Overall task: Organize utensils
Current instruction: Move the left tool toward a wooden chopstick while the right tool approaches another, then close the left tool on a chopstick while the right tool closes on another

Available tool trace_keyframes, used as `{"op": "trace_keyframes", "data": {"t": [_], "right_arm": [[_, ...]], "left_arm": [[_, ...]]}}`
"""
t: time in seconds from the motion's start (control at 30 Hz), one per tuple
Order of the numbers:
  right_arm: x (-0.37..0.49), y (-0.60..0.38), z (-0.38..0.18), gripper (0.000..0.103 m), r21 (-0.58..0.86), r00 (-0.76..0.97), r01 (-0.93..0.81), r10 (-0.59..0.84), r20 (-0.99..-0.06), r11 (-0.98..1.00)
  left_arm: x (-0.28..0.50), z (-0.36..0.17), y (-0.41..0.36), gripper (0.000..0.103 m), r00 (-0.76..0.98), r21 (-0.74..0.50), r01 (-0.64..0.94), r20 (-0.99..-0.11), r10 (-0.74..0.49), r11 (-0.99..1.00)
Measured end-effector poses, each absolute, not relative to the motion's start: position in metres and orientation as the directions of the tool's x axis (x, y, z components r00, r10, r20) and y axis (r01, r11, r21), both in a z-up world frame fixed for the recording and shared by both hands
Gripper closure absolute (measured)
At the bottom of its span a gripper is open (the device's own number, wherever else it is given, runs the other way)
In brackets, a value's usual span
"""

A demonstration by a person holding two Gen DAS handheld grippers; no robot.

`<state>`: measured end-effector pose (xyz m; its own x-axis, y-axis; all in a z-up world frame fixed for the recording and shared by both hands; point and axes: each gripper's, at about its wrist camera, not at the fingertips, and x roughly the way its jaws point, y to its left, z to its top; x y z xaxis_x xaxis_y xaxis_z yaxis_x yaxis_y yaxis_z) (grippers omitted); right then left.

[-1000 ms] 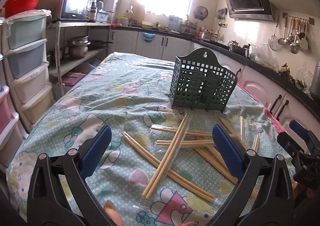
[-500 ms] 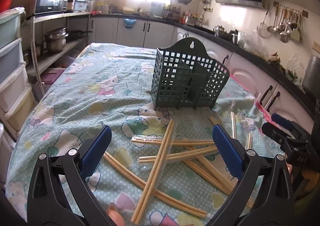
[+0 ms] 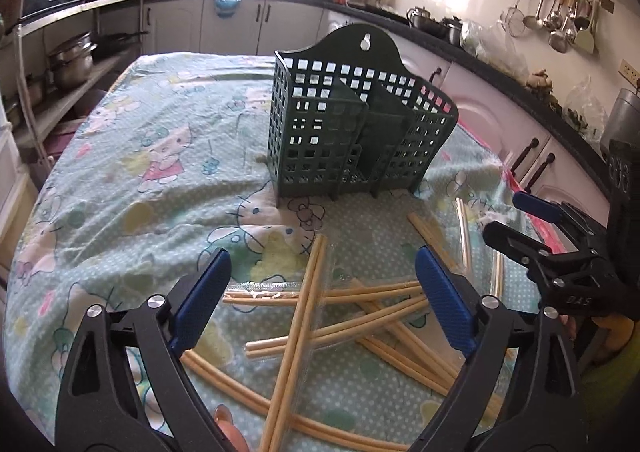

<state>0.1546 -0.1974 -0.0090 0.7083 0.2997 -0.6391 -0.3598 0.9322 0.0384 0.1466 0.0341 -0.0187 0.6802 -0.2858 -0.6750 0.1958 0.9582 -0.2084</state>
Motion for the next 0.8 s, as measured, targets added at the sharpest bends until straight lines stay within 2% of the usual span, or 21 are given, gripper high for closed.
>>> {"op": "trace_keyframes", "data": {"t": [0.33,0.53,0.6,0.67,0.8], "right_arm": [[0.186,-0.192,-0.023,0.026,0.06,0.622,-0.382,0.305,-0.721,0.922],[0.202,-0.186,-0.032,0.042,0.068,0.577,-0.405,0.313,-0.754,0.912],[0.208,-0.181,-0.038,0.05,0.068,0.556,-0.413,0.31,-0.771,0.908],[0.215,-0.175,-0.045,0.055,0.067,0.525,-0.414,0.299,-0.797,0.908],[0.224,-0.167,-0.056,0.058,0.058,0.492,-0.42,0.281,-0.824,0.906]], "left_arm": [[0.173,-0.025,0.027,0.034,0.598,-0.227,0.234,-0.733,-0.324,0.945],[0.186,-0.034,0.022,0.041,0.54,-0.236,0.248,-0.771,-0.336,0.94],[0.192,-0.036,0.019,0.045,0.524,-0.223,0.249,-0.787,-0.324,0.943],[0.196,-0.039,0.018,0.047,0.51,-0.224,0.244,-0.798,-0.321,0.944],[0.205,-0.045,0.016,0.053,0.475,-0.234,0.24,-0.818,-0.324,0.942]]}}
